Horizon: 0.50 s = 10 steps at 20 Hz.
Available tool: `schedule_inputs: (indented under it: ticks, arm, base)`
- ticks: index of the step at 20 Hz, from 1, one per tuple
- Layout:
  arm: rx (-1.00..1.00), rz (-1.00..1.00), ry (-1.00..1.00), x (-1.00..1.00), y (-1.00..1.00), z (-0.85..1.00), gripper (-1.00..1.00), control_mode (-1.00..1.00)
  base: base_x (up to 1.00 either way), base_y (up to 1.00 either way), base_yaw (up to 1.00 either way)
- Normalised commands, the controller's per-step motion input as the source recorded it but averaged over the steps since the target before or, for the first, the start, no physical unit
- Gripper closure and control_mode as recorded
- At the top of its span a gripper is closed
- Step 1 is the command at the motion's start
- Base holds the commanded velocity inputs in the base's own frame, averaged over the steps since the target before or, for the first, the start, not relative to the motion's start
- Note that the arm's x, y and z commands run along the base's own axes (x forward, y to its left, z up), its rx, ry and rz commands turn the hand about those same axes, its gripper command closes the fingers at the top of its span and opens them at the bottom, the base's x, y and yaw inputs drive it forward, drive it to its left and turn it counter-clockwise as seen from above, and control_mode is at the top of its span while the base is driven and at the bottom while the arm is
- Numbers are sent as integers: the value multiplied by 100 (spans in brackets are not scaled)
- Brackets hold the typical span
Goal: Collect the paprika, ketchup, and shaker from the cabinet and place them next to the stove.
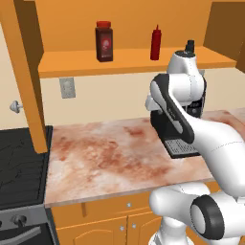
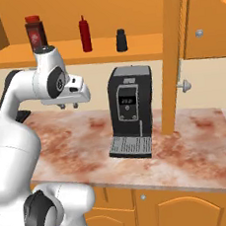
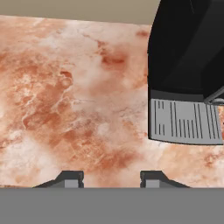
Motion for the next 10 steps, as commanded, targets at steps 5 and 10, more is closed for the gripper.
schedule_inputs:
  ticks: [5, 10]
  arm:
    - [0, 0, 0, 0, 0, 0, -100, 100]
    - [0, 0, 0, 0, 0, 0, -100, 100]
  base:
    - [-2, 19, 0]
    - [0, 55, -1]
